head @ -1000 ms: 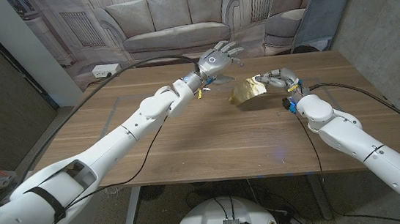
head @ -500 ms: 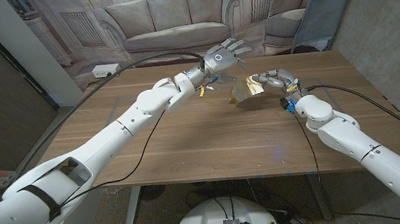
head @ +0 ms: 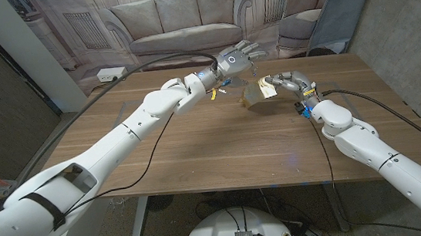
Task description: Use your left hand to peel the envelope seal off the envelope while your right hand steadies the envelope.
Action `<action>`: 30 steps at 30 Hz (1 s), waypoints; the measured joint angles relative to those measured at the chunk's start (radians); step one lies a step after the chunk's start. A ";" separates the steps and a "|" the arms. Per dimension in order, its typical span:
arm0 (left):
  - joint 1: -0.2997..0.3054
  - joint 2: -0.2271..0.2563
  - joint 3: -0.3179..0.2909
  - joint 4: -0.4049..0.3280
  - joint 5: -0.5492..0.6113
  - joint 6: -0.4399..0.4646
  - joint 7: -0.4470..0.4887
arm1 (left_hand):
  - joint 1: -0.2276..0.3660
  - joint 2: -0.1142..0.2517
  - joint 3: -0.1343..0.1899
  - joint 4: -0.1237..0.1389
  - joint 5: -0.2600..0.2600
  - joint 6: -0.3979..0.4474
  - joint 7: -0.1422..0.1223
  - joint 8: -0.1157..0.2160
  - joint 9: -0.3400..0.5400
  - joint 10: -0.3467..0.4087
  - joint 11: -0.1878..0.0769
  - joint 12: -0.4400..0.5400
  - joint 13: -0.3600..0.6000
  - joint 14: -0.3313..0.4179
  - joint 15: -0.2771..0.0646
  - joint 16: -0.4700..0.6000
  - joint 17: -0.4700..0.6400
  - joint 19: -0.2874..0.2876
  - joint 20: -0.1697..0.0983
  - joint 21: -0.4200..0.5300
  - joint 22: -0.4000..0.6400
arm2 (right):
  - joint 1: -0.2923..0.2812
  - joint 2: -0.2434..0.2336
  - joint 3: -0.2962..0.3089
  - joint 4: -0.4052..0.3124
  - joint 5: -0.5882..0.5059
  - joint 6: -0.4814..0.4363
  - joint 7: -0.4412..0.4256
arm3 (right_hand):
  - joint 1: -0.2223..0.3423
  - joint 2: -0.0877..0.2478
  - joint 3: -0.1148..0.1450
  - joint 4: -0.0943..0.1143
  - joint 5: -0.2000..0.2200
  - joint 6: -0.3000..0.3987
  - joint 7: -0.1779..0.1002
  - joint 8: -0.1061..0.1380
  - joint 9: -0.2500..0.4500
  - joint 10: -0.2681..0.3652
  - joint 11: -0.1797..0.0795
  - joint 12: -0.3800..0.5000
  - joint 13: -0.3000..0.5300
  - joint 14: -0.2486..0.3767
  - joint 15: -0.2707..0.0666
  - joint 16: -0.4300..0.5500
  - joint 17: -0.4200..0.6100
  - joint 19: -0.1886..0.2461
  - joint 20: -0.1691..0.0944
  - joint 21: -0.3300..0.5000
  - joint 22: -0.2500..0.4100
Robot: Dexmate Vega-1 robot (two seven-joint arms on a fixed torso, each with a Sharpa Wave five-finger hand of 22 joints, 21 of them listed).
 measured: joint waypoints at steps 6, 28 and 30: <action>-0.010 -0.012 0.002 0.022 0.017 -0.002 0.010 | 0.004 0.003 -0.004 -0.004 0.000 0.034 -0.002 0.020 0.004 0.009 -0.002 0.007 0.000 0.002 0.001 0.008 0.000 0.015 -0.015 0.000 0.003 | 0.005 0.004 0.000 0.016 0.017 0.033 0.018 | 0.000 0.000 0.000 0.000 -0.004 0.000 0.000 -0.001 0.000 0.000 0.000 0.000 -0.002 0.000 0.000 0.000 0.000 0.000 0.000 0.007 0.000; -0.039 -0.063 0.053 0.153 0.111 0.045 0.254 | 0.036 -0.058 -0.035 -0.018 0.013 0.099 0.000 0.063 0.023 0.045 -0.005 0.015 0.000 0.070 -0.002 0.023 -0.003 0.108 -0.064 0.023 -0.003 | 0.036 0.016 -0.009 0.083 0.054 0.098 0.071 | 0.000 0.000 0.000 0.000 -0.004 0.000 0.000 0.000 0.000 -0.004 0.000 0.007 0.000 0.000 0.000 0.000 0.005 -0.009 -0.001 0.027 0.000; -0.046 -0.069 0.059 0.170 0.112 0.046 0.268 | 0.036 -0.058 -0.038 -0.015 0.013 0.109 0.002 0.063 0.025 0.052 -0.005 0.015 0.000 0.070 -0.002 0.023 -0.003 0.114 -0.063 0.023 -0.003 | 0.041 0.019 -0.010 0.092 0.059 0.104 0.078 | 0.000 0.000 0.000 0.000 -0.004 0.000 0.000 0.000 0.000 -0.006 -0.002 0.007 0.001 0.000 0.000 -0.007 0.005 -0.009 -0.001 0.028 0.000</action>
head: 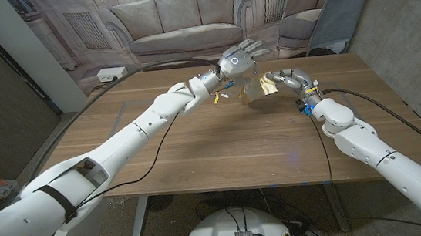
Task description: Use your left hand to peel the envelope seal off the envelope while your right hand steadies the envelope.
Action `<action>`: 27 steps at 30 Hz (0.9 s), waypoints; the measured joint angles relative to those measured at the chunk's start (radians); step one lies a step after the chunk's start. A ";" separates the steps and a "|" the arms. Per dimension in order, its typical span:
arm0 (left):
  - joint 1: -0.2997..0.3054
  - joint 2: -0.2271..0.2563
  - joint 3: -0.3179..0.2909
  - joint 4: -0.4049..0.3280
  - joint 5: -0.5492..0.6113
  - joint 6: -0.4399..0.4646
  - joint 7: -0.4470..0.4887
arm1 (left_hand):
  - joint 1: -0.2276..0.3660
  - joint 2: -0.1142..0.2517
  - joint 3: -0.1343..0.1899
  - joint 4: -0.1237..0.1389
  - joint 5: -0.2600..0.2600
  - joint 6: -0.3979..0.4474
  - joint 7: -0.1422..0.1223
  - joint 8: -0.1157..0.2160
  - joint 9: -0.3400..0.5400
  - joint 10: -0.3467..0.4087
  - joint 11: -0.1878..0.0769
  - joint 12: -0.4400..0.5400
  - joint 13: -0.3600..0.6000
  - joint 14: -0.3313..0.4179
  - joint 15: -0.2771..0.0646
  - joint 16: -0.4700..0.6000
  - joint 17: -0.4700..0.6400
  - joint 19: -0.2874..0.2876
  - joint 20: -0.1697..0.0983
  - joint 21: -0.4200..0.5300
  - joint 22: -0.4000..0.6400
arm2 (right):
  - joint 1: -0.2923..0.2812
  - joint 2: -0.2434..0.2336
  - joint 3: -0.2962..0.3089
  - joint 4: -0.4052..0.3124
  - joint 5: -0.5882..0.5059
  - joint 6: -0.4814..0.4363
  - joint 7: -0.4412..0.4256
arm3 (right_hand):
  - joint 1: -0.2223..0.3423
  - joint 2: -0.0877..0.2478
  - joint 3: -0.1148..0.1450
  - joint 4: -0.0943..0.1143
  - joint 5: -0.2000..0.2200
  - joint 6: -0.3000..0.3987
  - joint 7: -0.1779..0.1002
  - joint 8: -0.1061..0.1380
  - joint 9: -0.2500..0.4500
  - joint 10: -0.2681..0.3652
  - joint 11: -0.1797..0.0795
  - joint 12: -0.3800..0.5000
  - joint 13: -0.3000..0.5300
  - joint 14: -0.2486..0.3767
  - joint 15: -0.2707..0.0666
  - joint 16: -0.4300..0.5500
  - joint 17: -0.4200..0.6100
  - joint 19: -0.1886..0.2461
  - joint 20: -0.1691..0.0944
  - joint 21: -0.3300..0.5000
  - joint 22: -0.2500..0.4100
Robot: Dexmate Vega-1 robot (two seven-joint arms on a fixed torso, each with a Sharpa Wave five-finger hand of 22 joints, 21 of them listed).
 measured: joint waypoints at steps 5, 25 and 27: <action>-0.012 -0.011 0.013 0.032 0.000 0.000 0.027 | 0.000 0.000 -0.001 0.001 0.004 0.014 0.000 0.011 0.002 0.009 0.001 0.000 0.000 0.008 0.003 0.000 0.000 0.005 -0.002 0.000 0.000 | 0.008 0.005 -0.002 0.011 0.009 0.013 0.014 | 0.000 0.000 0.000 0.000 0.000 0.000 0.000 0.000 0.000 0.000 0.000 0.000 -0.003 0.000 0.000 0.000 0.005 0.000 0.000 0.005 -0.001; -0.050 -0.042 0.056 0.123 -0.008 0.020 0.119 | 0.003 0.019 -0.005 0.005 0.011 0.055 -0.005 0.040 0.016 0.025 0.000 0.008 0.000 0.020 -0.001 0.000 0.003 0.005 -0.002 0.000 0.000 | 0.018 0.005 -0.009 0.022 0.015 0.035 0.034 | 0.000 0.000 0.000 0.000 0.000 0.000 0.000 -0.003 0.000 0.000 0.000 0.003 0.000 0.005 -0.002 -0.008 0.009 -0.011 0.000 0.026 -0.002; -0.053 -0.044 0.059 0.125 -0.010 0.021 0.120 | 0.003 0.019 -0.002 0.008 0.011 0.055 -0.005 0.040 0.016 0.025 0.000 0.008 0.000 0.020 -0.001 0.000 0.003 0.005 -0.002 0.000 0.000 | 0.020 0.005 -0.010 0.026 0.015 0.040 0.035 | 0.000 0.000 0.000 0.000 0.000 0.000 0.000 -0.002 0.000 0.000 0.000 0.003 -0.002 0.005 -0.002 -0.008 0.009 -0.015 0.003 0.030 -0.002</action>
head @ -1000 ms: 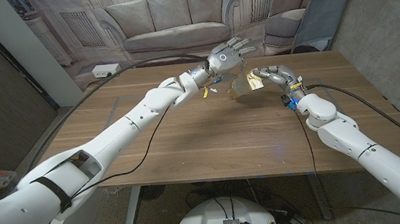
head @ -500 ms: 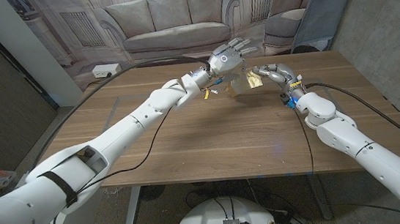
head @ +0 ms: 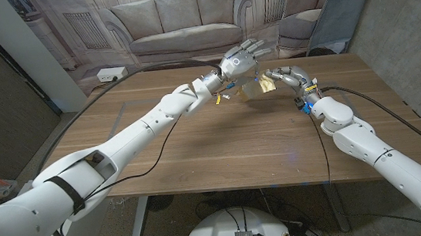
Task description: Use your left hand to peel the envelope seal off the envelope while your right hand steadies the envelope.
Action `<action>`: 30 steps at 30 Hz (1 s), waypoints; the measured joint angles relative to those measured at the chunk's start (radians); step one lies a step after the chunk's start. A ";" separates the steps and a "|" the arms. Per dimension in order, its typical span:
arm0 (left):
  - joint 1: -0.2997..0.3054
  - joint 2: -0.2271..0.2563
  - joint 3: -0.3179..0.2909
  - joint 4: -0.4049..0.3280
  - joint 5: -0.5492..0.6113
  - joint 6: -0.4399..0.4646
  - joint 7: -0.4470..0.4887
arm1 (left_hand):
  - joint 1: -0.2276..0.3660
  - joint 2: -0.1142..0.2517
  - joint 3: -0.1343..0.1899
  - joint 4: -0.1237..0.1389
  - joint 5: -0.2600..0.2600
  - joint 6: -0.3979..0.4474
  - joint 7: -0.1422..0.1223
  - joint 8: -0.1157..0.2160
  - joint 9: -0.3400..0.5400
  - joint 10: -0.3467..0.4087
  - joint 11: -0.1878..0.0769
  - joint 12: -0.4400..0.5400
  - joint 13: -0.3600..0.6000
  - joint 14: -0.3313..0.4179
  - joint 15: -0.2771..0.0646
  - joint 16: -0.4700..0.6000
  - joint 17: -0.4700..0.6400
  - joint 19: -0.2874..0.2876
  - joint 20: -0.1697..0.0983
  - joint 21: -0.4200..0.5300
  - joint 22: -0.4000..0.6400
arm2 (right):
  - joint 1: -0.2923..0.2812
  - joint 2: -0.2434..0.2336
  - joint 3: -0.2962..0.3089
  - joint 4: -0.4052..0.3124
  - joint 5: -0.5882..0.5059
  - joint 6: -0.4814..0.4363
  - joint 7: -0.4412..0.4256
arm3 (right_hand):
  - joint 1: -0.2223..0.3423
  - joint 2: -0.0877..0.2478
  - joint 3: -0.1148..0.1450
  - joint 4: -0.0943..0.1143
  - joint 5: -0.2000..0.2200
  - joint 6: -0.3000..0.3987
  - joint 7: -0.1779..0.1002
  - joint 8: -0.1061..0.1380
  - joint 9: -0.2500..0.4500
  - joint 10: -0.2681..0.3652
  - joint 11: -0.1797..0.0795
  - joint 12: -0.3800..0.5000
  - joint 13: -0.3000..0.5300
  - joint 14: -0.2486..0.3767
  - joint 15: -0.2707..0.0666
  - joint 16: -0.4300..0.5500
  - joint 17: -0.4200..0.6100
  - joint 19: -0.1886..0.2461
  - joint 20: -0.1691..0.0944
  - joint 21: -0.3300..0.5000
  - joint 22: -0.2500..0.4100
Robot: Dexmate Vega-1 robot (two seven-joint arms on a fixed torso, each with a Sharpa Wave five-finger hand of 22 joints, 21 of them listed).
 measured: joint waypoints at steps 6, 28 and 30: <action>-0.008 0.000 0.008 0.003 -0.008 -0.004 -0.011 | -0.001 0.015 0.001 0.001 0.000 0.000 0.000 0.000 -0.002 0.000 0.000 0.000 0.000 0.000 0.000 0.000 0.000 0.000 0.000 0.000 0.000 | 0.004 0.003 -0.002 0.007 0.000 0.007 0.002 | 0.000 0.000 0.000 0.000 0.000 0.000 0.000 0.002 0.000 0.000 0.000 0.000 0.001 0.000 0.000 0.000 0.002 -0.005 -0.002 0.007 0.000; -0.009 -0.003 0.021 0.002 -0.012 -0.007 0.005 | 0.040 0.069 0.015 0.010 0.003 0.161 0.011 0.037 -0.049 0.091 -0.005 0.008 -0.002 0.043 -0.001 0.008 0.000 0.025 -0.025 0.000 0.003 | 0.004 0.013 0.000 0.024 0.010 0.039 0.011 | -0.001 -0.001 0.000 0.000 -0.001 0.005 0.004 0.001 0.000 -0.003 -0.002 0.004 0.000 0.000 0.000 0.000 0.009 -0.016 0.002 0.036 -0.005; -0.007 -0.002 0.021 -0.001 -0.010 -0.003 0.009 | 0.039 0.069 0.017 0.011 0.003 0.169 0.011 0.036 -0.055 0.091 -0.005 0.008 -0.002 0.050 0.000 0.008 0.000 0.025 -0.025 0.000 0.003 | 0.002 0.013 0.001 0.024 0.011 0.041 0.012 | -0.001 -0.001 0.000 0.000 -0.001 0.005 0.004 0.001 0.000 -0.006 -0.002 0.004 -0.001 0.000 0.000 0.000 0.009 -0.016 0.002 0.042 -0.009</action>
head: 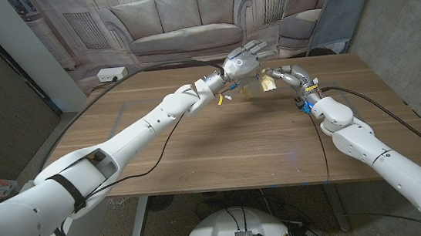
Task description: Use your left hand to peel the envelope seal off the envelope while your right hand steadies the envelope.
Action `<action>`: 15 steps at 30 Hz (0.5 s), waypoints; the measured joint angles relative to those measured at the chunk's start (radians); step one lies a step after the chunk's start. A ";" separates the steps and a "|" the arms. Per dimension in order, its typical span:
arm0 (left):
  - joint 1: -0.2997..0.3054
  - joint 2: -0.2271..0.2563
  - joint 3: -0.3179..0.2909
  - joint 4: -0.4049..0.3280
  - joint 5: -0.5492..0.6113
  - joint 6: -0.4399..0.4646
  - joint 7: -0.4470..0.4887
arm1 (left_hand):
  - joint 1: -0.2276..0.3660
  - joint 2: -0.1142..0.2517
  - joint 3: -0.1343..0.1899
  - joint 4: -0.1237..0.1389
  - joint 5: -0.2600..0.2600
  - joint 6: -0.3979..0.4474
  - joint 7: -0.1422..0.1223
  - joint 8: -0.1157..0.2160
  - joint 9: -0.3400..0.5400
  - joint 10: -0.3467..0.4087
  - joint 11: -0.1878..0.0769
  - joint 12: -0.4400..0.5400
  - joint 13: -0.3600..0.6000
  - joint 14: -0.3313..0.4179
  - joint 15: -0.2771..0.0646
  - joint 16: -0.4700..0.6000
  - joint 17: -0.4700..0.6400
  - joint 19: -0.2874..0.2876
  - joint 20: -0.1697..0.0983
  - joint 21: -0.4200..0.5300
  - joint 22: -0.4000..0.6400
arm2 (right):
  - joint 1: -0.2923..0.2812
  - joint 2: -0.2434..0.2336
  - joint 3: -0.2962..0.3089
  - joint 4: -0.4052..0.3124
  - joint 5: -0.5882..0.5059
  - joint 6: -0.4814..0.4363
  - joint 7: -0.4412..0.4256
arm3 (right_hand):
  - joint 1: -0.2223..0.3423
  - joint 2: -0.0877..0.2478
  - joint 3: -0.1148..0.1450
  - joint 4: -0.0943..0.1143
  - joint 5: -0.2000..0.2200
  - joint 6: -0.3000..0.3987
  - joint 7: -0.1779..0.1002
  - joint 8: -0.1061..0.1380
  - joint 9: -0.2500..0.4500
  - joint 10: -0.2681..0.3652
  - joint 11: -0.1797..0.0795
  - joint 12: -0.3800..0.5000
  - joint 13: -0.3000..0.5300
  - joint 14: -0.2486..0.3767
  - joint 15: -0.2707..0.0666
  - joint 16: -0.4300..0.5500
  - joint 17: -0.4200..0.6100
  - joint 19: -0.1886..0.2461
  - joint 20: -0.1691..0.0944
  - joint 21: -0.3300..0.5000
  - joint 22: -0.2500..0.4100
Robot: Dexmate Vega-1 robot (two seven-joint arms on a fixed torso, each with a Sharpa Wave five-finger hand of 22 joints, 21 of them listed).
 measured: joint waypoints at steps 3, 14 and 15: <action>0.004 0.002 0.000 -0.007 0.001 0.003 0.000 | -0.004 0.006 -0.003 0.003 -0.004 0.013 0.003 -0.002 -0.009 0.011 0.000 0.006 0.000 0.001 0.001 0.000 0.000 0.004 -0.004 0.000 0.000 | -0.001 0.000 0.000 0.000 0.001 0.000 0.000 | 0.000 0.000 0.000 0.000 0.000 0.000 0.000 0.000 0.000 0.000 0.000 0.000 0.000 0.000 0.000 0.000 0.000 -0.004 -0.004 0.000 -0.001; 0.021 0.023 -0.012 -0.043 0.000 0.004 -0.022 | -0.003 0.010 -0.003 0.003 -0.008 0.037 0.012 -0.009 -0.032 0.032 0.000 0.006 0.000 0.001 0.001 0.000 0.000 0.005 -0.005 0.000 0.000 | -0.006 0.005 0.004 0.000 0.006 0.003 -0.009 | 0.002 0.002 0.000 0.000 0.000 -0.001 0.000 -0.003 0.000 0.000 0.000 0.004 0.002 0.000 0.000 0.000 0.000 -0.009 -0.002 0.020 -0.005; 0.024 0.026 -0.014 -0.047 -0.001 0.004 -0.028 | -0.003 0.010 -0.003 0.003 -0.008 0.037 0.012 -0.010 -0.034 0.034 -0.002 0.006 0.000 0.001 0.001 0.000 0.000 0.005 -0.005 0.000 0.000 | -0.006 0.006 0.004 0.000 0.006 0.003 -0.010 | 0.002 0.002 0.000 0.000 0.000 -0.001 0.000 -0.003 0.000 0.000 0.000 0.004 0.002 0.000 0.000 0.000 0.000 -0.011 0.000 0.020 -0.005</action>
